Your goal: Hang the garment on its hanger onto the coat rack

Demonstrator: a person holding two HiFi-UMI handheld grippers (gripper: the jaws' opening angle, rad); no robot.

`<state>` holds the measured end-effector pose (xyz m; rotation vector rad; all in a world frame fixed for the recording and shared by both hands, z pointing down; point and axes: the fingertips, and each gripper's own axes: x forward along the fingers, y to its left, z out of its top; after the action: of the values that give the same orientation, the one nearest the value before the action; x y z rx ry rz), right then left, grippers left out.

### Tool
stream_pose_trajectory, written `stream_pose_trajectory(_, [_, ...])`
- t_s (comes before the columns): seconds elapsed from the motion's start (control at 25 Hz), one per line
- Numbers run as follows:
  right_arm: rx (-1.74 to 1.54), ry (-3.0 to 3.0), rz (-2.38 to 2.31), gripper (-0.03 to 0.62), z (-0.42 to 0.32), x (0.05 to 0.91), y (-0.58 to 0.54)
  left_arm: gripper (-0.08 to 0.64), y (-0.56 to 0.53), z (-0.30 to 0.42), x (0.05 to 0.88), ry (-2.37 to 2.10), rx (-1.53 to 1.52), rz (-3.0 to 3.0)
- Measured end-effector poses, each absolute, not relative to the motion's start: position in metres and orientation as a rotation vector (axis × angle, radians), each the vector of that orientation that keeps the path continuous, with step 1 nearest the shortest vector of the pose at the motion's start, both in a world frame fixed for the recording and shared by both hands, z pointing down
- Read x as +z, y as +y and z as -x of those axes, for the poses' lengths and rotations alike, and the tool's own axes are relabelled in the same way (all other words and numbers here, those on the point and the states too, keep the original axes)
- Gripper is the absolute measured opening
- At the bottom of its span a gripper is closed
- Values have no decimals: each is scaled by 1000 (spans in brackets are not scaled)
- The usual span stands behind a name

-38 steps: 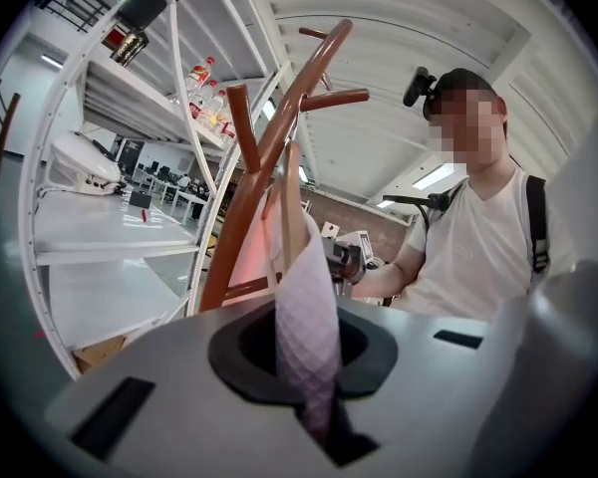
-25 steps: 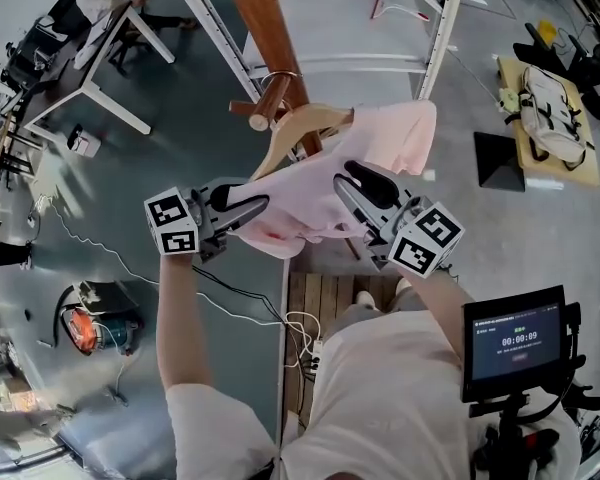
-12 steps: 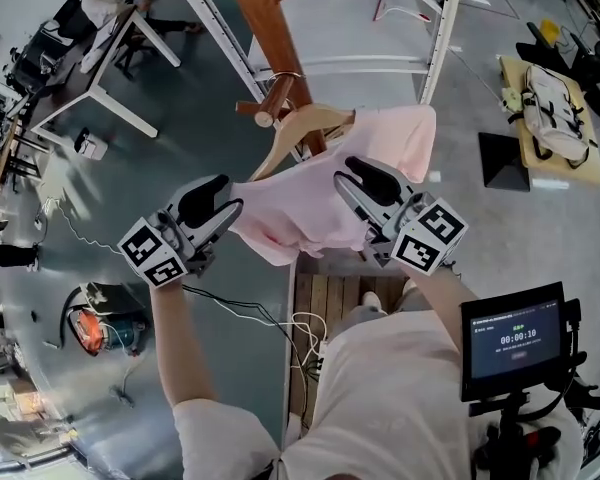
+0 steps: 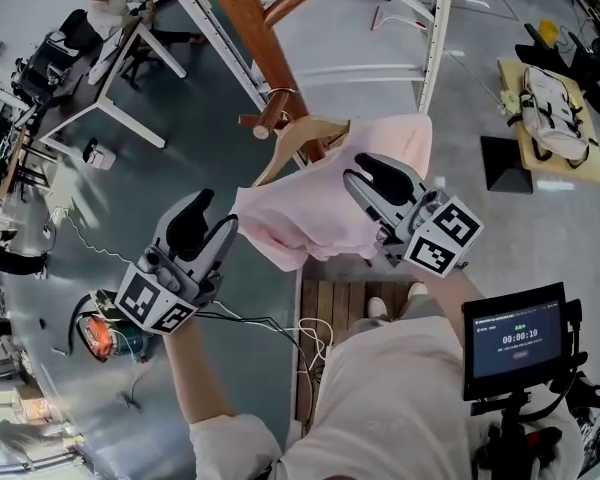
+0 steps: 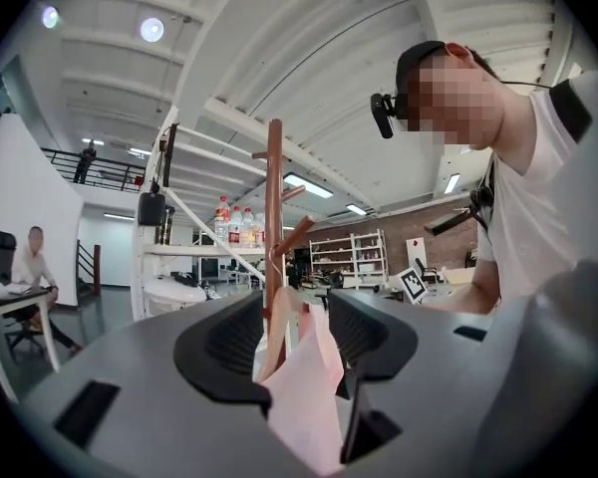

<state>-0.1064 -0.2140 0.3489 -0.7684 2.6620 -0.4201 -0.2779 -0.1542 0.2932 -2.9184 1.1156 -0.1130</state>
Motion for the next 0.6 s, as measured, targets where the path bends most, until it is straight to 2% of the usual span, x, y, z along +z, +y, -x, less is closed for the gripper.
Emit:
stream_pose_trajectory(0.32, [-345,2647,798,132,67,311,-199,193,-149,222,286,1205,-43,2862])
stream_pose_trajectory(0.6, [-269,2628,898,132,-5,284,-171,193,-142,127,286,1157,27,2900])
